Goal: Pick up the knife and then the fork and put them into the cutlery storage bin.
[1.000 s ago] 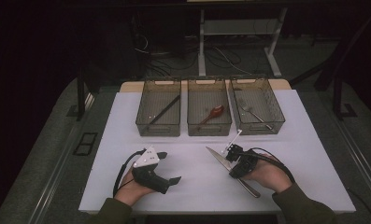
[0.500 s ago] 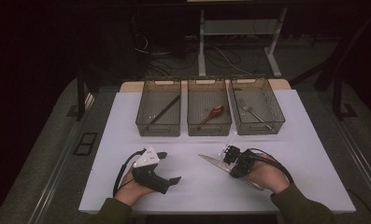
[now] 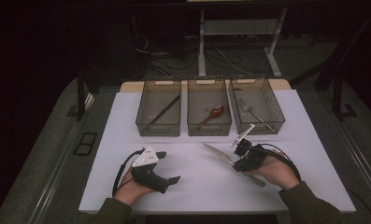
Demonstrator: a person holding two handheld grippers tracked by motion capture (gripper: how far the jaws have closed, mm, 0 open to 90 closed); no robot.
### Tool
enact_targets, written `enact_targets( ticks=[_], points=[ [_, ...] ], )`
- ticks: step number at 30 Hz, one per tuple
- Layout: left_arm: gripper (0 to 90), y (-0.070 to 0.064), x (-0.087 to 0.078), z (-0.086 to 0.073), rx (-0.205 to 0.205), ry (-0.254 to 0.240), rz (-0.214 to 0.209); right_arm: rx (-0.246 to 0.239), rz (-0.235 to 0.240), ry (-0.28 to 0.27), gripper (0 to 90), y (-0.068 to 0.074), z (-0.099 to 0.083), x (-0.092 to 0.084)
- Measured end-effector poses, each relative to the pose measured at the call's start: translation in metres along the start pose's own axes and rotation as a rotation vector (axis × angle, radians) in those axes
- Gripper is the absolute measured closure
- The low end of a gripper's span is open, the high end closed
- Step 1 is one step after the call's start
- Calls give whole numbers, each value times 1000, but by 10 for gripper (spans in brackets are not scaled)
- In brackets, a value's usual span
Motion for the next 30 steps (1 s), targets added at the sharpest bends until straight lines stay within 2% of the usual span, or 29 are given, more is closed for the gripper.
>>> enact_targets(
  ticks=[4,9,14,22,30],
  points=[
    [0,0,-1,0,0,0,2,19,24,-61,787,-10,-1,-9],
    [0,1,-1,0,1,-1,2,77,49,-155,787,-23,-1,-22],
    [0,1,-2,0,-2,-5,5,111,80,-241,787,-36,-3,-34],
    [0,1,-2,0,-2,-4,5,163,112,-339,788,-51,-6,-47],
    [0,2,-2,0,-1,-5,2,189,125,-397,788,-61,-8,-57]
  ],
)
Point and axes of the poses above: each handheld gripper's, and its own axes: x roughly forward along the jaws, z roughly out of its top, y roughly to its left, the point moved 3 cm from there along x, roughly forward along the jaws, and after that the axes turned 13 degrees about x, right-handed, at the moved point
